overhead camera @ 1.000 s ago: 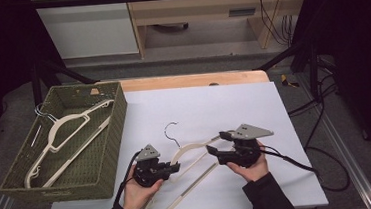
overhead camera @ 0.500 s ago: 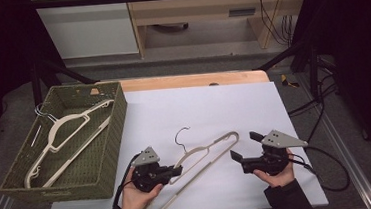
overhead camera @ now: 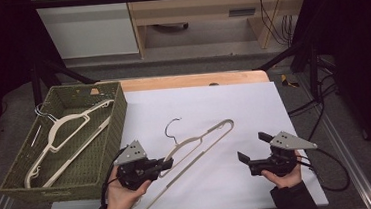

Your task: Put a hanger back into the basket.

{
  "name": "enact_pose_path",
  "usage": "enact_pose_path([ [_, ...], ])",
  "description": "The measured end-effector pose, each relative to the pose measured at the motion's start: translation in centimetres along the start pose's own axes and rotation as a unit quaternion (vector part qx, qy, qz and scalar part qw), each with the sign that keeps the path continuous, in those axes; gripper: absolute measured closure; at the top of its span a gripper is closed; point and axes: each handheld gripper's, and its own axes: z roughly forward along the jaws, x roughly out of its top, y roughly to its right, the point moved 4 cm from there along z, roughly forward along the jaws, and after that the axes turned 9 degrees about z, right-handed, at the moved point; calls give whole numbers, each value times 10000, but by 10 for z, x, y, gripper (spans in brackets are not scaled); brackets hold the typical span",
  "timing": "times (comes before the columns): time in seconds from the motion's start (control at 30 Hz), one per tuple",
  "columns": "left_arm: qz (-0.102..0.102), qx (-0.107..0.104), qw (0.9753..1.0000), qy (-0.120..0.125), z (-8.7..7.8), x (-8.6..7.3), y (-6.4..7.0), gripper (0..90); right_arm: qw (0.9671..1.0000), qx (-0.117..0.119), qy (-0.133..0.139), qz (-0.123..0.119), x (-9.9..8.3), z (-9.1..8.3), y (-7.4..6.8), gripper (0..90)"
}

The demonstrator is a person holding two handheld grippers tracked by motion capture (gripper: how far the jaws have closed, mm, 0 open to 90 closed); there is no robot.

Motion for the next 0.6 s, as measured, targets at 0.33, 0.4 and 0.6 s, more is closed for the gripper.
enact_pose_path([
  [0.33,402,282,9988,58,-41,38,-10,856,10000,-60,69,7,1,-4,3,7],
  [0.4,423,326,9985,122,-49,44,-15,856,10000,-63,70,19,1,-4,3,7],
  [0.6,521,464,9974,156,-67,57,-36,856,9999,-102,51,30,1,-5,5,7],
])
